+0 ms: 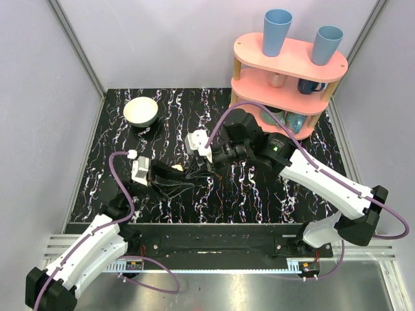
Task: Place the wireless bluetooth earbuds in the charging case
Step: Insert the left earbud into the left side groove of the charging case, then close the charging case with the earbuds.
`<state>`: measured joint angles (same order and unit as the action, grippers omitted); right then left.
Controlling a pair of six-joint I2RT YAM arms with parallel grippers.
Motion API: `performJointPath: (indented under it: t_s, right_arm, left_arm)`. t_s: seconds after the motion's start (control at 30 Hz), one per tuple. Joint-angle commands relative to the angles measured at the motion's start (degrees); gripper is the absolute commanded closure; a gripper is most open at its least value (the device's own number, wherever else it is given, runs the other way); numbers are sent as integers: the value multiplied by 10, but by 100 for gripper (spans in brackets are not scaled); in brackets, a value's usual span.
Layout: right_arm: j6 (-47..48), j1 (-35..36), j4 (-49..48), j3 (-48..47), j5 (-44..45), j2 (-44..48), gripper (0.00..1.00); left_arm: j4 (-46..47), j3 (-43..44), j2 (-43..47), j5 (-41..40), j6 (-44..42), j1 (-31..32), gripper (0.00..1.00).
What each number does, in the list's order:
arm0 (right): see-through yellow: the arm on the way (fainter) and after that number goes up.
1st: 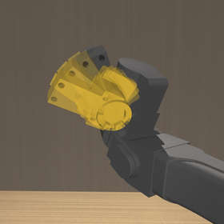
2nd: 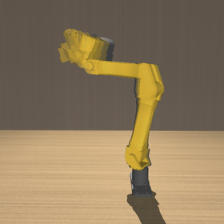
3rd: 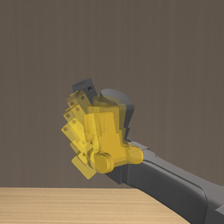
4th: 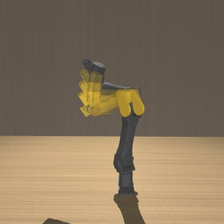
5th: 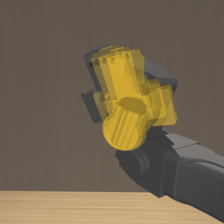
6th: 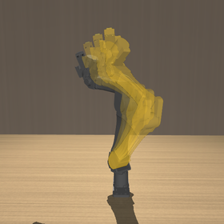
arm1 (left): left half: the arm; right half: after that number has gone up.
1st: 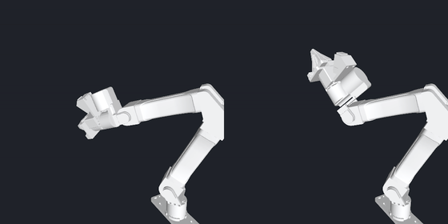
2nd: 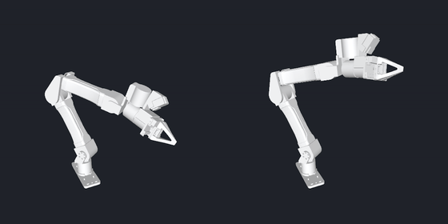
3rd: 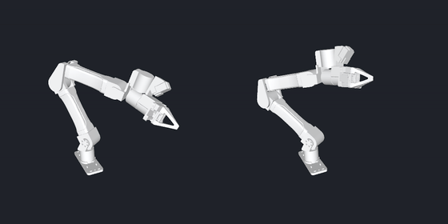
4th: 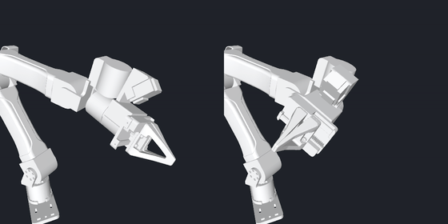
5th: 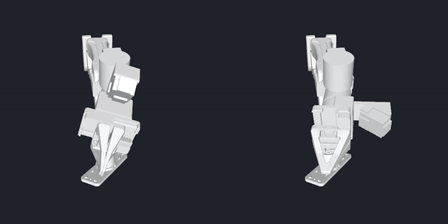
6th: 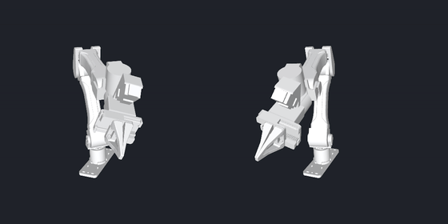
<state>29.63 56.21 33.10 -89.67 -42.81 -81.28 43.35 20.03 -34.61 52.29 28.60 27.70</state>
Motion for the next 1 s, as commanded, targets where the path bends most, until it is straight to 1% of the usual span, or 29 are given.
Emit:
performJointPath:
  t_s: [0.0, 0.27, 0.37, 0.43, 0.53, 0.6, 0.63, 0.7, 0.73, 0.83, 0.97]
  right_arm:
    - [-4, 11, 18, -21, 35, -19, 100]
    - [2, 32, 65, -36, 83, -49, 100]
    - [2, 36, 64, -38, 90, -47, 82]
    - [1, 36, 55, -35, 97, -41, 79]
    - [0, 36, 36, -26, 105, -27, 68]
    - [0, 36, 24, -16, 108, -18, 66]
    - [0, 36, 10, -12, 112, -7, 62]
    - [-4, 36, -8, 2, 117, 4, 59]
    - [-9, 36, -37, 9, 125, 17, 58]
    - [-28, 36, -100, 48, 131, 48, 56]
    - [-40, 36, -155, 91, 144, 78, 55]
  left_arm:
    - [45, 23, 1, 7, 3, 2, 100]
    - [40, 19, 9, -4, -6, 4, 100]
    - [38, 16, 14, -11, -7, 4, 100]
    - [36, 16, 15, -12, -9, 3, 100]
    - [30, 18, 18, -15, -13, 4, 100]
    - [27, 16, 19, -18, -15, 3, 100]
    - [26, 16, 20, -19, -15, 3, 100]
    - [25, 14, 22, -22, -16, 4, 100]
    - [24, 13, 22, -24, -16, 3, 100]
    - [17, 14, 24, -26, -21, 3, 100]
    - [10, 14, 27, -30, -25, 4, 100]
